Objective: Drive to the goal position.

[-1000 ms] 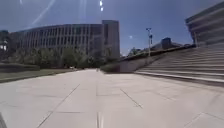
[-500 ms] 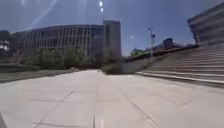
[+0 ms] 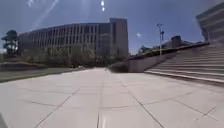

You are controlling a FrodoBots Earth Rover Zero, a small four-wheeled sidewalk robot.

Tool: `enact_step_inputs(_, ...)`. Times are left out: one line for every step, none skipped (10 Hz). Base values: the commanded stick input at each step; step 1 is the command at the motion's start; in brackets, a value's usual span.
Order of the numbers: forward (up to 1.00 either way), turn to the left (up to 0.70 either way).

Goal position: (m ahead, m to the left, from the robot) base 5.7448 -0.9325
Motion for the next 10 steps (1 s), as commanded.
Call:
enact_step_inputs(0.7, 0.0)
enact_step_inputs(0.7, 0.0)
enact_step_inputs(0.7, 0.0)
enact_step_inputs(0.7, 0.0)
enact_step_inputs(0.7, 0.0)
enact_step_inputs(0.7, 0.0)
enact_step_inputs(0.7, 0.0)
enact_step_inputs(0.7, 0.0)
enact_step_inputs(0.7, 0.0)
enact_step_inputs(0.7, 0.0)
